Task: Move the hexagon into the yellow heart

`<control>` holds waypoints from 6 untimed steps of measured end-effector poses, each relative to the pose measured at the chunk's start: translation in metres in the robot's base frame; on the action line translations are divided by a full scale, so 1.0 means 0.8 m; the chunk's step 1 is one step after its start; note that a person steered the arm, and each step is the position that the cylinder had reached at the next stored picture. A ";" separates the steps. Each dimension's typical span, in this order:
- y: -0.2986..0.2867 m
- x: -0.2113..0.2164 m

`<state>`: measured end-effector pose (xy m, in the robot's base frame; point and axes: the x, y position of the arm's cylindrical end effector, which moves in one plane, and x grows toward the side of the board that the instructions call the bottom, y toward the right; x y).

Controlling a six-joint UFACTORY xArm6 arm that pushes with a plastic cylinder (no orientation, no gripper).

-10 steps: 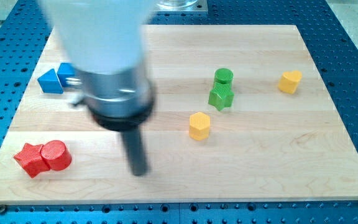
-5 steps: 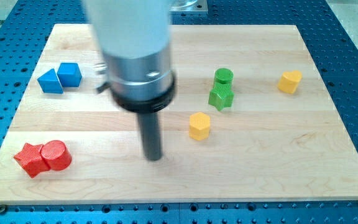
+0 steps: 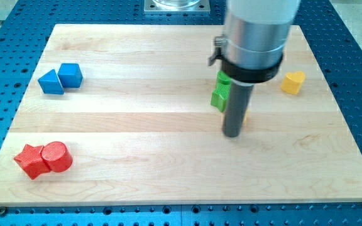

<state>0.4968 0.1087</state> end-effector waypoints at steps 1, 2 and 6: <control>0.028 -0.006; 0.051 -0.012; -0.034 -0.007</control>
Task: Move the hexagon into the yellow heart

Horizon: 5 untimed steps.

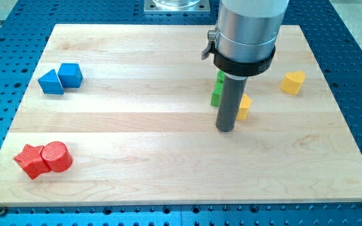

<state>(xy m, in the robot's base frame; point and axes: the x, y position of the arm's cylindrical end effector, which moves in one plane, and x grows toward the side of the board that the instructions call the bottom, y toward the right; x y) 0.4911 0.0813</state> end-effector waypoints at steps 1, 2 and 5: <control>0.031 -0.033; 0.085 -0.076; 0.086 -0.109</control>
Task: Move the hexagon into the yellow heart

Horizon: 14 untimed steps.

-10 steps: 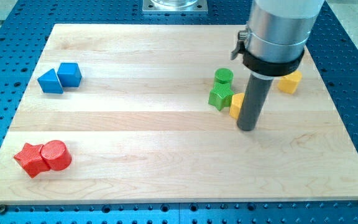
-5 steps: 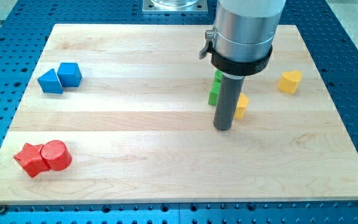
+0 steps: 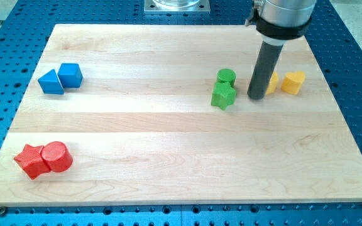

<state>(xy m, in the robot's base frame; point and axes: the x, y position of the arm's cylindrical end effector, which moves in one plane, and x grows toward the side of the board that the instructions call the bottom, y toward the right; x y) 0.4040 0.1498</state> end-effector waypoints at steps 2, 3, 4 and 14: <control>0.012 -0.020; 0.067 -0.023; 0.085 -0.024; 0.100 -0.074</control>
<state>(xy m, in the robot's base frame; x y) 0.3445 0.2299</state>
